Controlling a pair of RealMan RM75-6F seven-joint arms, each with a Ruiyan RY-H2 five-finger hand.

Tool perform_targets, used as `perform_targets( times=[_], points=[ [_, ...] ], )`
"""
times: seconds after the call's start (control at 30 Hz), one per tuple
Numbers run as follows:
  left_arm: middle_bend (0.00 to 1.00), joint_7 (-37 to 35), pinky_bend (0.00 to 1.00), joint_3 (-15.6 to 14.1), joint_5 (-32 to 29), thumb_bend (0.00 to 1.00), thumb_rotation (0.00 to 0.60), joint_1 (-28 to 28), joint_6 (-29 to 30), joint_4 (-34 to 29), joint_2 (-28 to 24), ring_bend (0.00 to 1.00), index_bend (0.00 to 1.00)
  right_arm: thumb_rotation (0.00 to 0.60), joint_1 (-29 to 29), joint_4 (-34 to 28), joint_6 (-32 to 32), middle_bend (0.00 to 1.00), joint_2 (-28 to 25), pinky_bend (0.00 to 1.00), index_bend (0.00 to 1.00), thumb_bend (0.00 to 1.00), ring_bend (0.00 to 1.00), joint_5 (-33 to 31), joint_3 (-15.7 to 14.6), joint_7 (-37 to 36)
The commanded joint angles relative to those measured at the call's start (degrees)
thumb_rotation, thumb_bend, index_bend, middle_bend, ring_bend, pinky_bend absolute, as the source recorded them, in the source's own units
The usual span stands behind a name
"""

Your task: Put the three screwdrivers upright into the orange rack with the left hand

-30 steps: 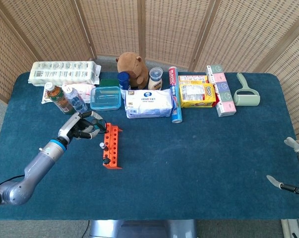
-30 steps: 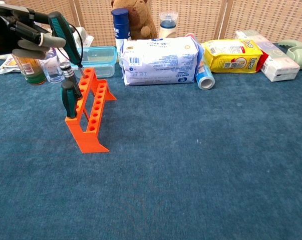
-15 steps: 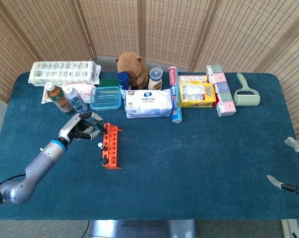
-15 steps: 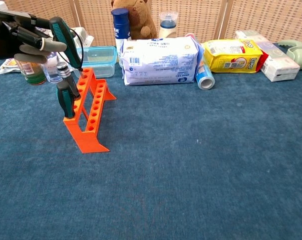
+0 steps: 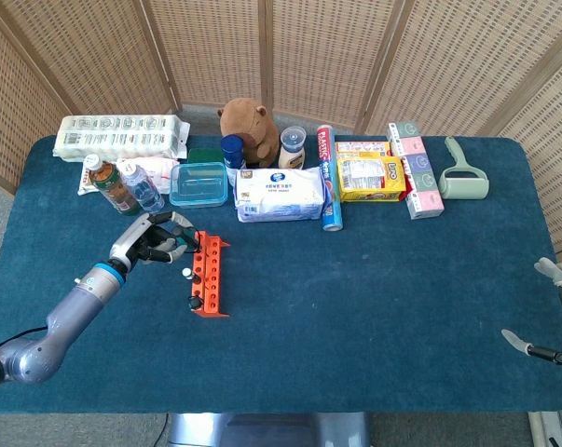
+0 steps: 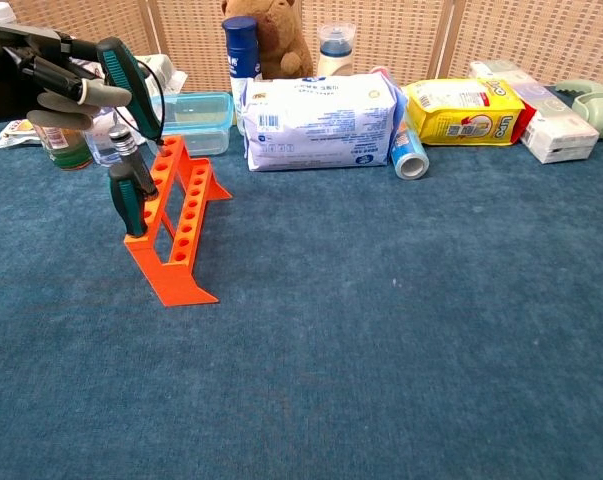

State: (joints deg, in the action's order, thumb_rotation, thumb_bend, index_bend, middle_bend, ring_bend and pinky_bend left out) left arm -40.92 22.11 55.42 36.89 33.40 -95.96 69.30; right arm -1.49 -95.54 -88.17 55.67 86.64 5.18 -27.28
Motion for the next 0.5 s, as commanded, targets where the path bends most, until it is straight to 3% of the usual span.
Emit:
perform_targets(
  times=[0.03,0.5],
  points=[
    [0.94,0.00,0.95,-0.04,0.22,0.48,0.600,-0.20,0.05,0.01,-0.14,0.98,0.58,0.600,0.01,-0.05,-0.02,0.17,-0.01,0.02,0.07,0.04,0.09,0.09,-0.04,-0.03],
    [0.94,-0.85,0.95,0.72,1.87,0.47,0.600,-0.71,0.02,-0.62,-0.66,0.98,0.58,0.600,0.03,-0.16,-0.11,0.17,-0.01,0.02,0.07,0.04,0.09,0.28,-0.10,0.17]
  ],
)
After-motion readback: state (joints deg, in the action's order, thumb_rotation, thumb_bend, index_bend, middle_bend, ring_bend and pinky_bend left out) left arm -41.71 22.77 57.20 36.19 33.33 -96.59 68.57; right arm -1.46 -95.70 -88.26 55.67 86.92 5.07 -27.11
